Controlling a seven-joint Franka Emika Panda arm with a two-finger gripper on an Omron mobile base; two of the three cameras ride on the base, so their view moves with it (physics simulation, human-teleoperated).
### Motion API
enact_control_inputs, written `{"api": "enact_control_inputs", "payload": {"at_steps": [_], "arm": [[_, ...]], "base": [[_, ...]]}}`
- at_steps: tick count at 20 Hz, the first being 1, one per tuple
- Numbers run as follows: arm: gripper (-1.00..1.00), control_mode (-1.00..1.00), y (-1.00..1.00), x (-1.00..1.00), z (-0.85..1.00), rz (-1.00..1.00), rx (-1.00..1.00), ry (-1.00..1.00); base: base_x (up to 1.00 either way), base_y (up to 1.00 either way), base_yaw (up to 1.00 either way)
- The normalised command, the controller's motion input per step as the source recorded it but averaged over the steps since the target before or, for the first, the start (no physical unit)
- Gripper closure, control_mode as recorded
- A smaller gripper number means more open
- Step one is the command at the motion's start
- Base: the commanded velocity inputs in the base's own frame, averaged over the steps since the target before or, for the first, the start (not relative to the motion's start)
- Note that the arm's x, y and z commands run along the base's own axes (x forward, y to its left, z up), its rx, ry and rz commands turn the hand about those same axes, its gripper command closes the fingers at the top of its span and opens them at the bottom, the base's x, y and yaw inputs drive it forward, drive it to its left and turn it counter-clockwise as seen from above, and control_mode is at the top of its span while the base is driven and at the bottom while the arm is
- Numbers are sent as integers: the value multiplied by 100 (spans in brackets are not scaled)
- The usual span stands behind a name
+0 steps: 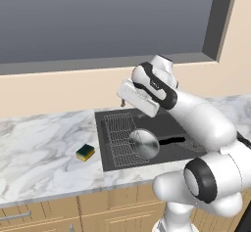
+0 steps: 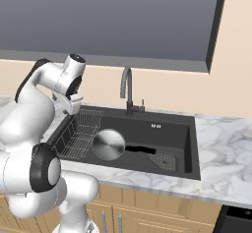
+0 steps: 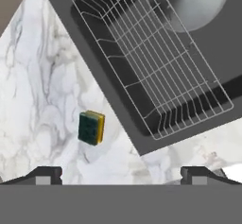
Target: Pick the pan and sponge and place them into the sink. Then turn on the water.
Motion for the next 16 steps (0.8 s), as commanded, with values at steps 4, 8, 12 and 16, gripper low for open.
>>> {"api": "enact_control_inputs", "payload": {"at_steps": [4,8,12,16], "arm": [[-100,-100,62,0,-12,0,0,16],[-100,-100,59,0,-3,0,0,17],[-100,-100,56,0,0,0,0,17],[-100,-100,43,0,-1,0,0,13]], "base": [[0,0,0],[0,0,0],[0,0,0],[0,0,0]]}}
